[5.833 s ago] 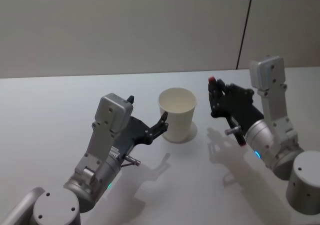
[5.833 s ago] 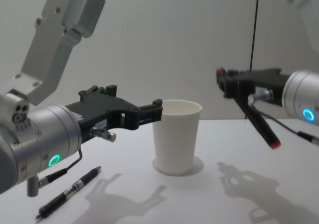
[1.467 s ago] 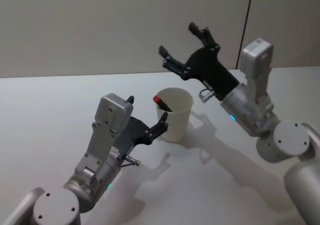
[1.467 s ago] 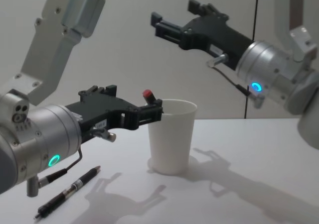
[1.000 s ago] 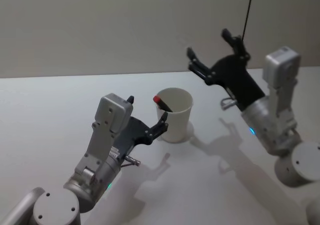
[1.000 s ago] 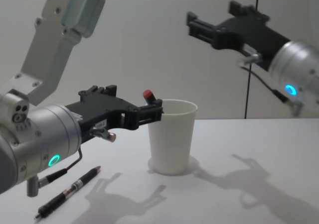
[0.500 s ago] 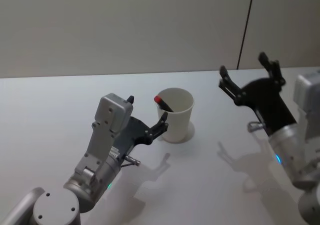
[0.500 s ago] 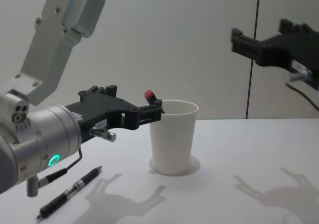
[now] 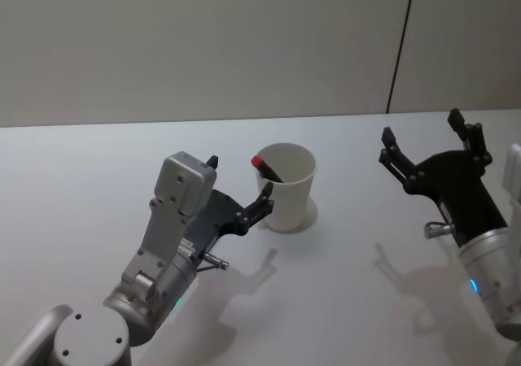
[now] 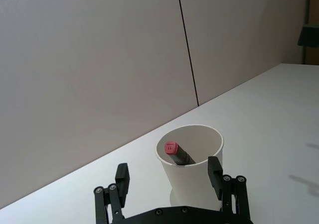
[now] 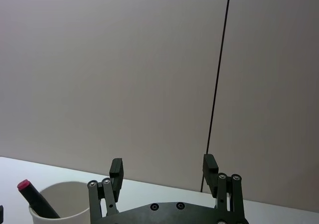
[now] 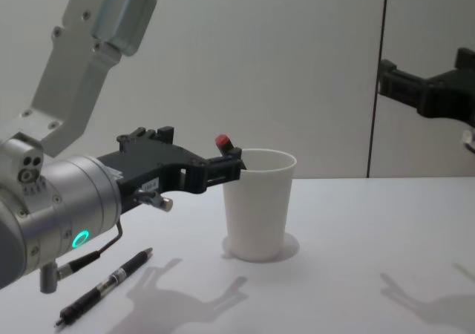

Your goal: Place the pen into the pen holder.

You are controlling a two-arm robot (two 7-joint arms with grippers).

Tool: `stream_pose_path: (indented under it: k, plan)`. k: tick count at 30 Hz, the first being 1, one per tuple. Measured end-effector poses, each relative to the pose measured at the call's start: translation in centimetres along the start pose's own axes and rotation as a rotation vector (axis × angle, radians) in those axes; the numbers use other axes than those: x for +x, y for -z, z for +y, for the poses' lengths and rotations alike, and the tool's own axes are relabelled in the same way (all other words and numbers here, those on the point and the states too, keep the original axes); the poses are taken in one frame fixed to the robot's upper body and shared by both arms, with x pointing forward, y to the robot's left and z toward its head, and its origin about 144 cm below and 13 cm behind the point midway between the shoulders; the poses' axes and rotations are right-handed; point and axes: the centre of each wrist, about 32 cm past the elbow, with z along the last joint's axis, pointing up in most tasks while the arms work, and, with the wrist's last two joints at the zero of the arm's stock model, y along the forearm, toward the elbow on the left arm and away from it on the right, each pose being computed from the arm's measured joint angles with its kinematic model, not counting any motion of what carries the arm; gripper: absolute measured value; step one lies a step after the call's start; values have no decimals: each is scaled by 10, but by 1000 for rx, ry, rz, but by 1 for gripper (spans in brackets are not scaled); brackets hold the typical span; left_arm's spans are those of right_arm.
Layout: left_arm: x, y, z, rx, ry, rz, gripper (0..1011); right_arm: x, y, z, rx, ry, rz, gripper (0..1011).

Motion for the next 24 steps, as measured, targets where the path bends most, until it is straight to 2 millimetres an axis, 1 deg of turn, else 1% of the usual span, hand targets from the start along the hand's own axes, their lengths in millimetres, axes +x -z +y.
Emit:
stream_pose_path:
  k: [11,15,24]
  plan:
    - [1,0,0,7,0,-1,1004,0,-2,-8,-16,17,0,1002]
    - [4,-1,1,22,1,-5,1004,0,-3,-10,-19,20,0,1002]
    - [17,-5,4,84,-6,-7,1004,0,-3,-11,-23,24,1,1002]
